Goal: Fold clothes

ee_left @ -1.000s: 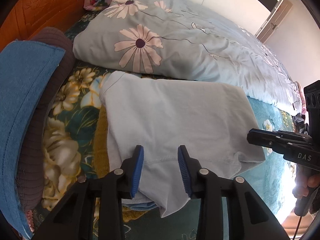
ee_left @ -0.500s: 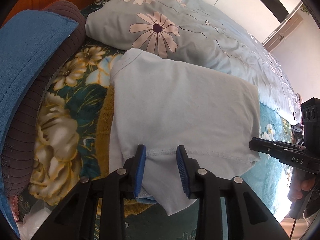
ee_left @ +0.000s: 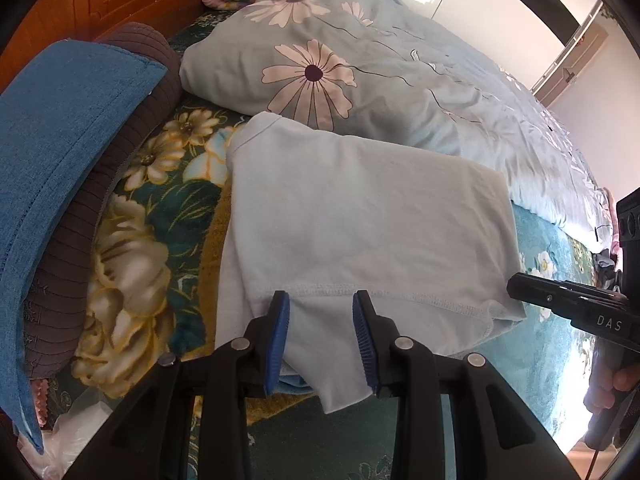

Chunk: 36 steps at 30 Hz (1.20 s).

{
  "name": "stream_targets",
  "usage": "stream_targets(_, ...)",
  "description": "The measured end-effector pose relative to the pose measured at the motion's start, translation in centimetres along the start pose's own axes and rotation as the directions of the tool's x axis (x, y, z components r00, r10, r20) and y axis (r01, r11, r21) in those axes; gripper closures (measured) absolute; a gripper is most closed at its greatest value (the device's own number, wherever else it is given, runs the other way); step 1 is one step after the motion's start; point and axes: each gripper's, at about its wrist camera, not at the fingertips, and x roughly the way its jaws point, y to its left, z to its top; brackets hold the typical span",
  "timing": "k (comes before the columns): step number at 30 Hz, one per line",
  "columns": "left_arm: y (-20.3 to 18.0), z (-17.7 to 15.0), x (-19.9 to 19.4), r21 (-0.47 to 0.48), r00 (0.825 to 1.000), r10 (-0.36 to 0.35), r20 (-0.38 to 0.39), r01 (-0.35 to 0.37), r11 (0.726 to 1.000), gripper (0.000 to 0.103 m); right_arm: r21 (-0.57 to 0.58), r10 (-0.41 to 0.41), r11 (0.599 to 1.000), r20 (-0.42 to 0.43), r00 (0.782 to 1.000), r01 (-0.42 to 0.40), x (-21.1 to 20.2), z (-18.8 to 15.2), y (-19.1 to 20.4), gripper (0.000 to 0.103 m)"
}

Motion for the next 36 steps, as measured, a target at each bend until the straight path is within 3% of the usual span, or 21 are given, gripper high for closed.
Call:
stream_targets(3, -0.5, -0.4, -1.1, -0.002, 1.0, 0.015, 0.003, -0.015, 1.0, 0.057, -0.023, -0.045, 0.999, 0.004, 0.999, 0.045, -0.9, -0.3, 0.9, 0.083)
stream_targets(5, -0.9, -0.8, -2.1, -0.006, 1.0, 0.016, 0.012, -0.016, 1.0, 0.055, -0.043, -0.071, 0.997, 0.0, 0.998, 0.07, -1.2, -0.6, 1.5, 0.069)
stream_targets(8, -1.7, -1.6, -3.5, 0.004, 0.999, 0.033, 0.014, -0.033, 0.999, 0.047, -0.079, -0.097, 0.992, 0.008, 0.995, 0.097, -2.1, -1.3, 2.5, 0.064)
stream_targets(9, -2.0, -1.9, -3.8, 0.015, 0.999, 0.042, 0.014, -0.042, 0.999, 0.04, -0.088, -0.107, 0.99, 0.014, 0.994, 0.108, -2.4, -1.6, 2.8, 0.061)
stream_targets(10, -2.3, -2.3, -4.0, 0.026, 0.999, 0.05, 0.013, -0.051, 0.998, 0.037, -0.094, -0.114, 0.989, 0.023, 0.993, 0.115, -2.7, -1.9, 3.1, 0.053)
stream_targets(11, -2.4, -2.5, -4.2, 0.03, 0.999, 0.053, 0.008, -0.054, 0.998, 0.037, -0.1, -0.12, 0.987, 0.032, 0.992, 0.122, -3.1, -2.2, 3.3, 0.045)
stream_targets(13, -2.4, -3.0, -4.4, 0.009, 0.998, 0.056, -0.003, -0.056, 0.998, 0.037, -0.109, -0.127, 0.985, 0.038, 0.991, 0.13, -3.7, -2.8, 3.7, 0.039)
stream_targets(23, -3.1, -4.8, -6.7, -0.053, 0.995, 0.101, -0.019, -0.102, 0.993, 0.019, -0.165, -0.149, 0.974, 0.059, 0.987, 0.156, -6.3, -5.4, 5.3, 0.025)
stream_targets(27, -4.1, -5.4, -7.9, -0.061, 0.993, 0.114, -0.018, -0.115, 0.991, 0.0, -0.19, -0.142, 0.97, 0.06, 0.988, 0.151, -7.5, -6.2, 5.8, 0.018)
stream_targets(32, -6.1, -6.4, -9.3, -0.054, 0.989, 0.146, -0.009, -0.146, 0.988, 0.0, -0.228, -0.132, 0.963, 0.064, 0.989, 0.143, -9.0, -7.3, 6.3, 0.002)
stream_targets(36, -7.5, -7.4, -10.4, -0.064, 0.989, 0.148, -0.004, -0.148, 0.987, 0.0, -0.255, -0.119, 0.958, 0.053, 0.992, 0.128, -10.1, -8.4, 6.4, 0.0)
